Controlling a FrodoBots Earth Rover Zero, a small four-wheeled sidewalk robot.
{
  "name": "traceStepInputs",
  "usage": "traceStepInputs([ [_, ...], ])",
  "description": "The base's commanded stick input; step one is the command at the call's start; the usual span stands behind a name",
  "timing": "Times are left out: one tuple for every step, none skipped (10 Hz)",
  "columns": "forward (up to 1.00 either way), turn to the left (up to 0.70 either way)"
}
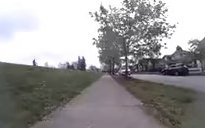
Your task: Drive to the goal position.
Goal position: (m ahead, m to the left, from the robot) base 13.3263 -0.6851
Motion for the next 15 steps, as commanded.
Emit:
traceStepInputs([
  [1.00, -0.35],
  [1.00, -0.15],
  [1.00, 0.00],
  [0.86, 0.00],
  [0.54, 0.00],
  [0.21, 0.00],
  [0.00, 0.00],
  [0.00, 0.00],
  [0.00, 0.00],
  [0.00, 0.00],
  [0.00, 0.00],
  [0.00, 0.00],
  [0.00, 0.00],
  [0.00, 0.00],
  [0.00, 0.00],
])
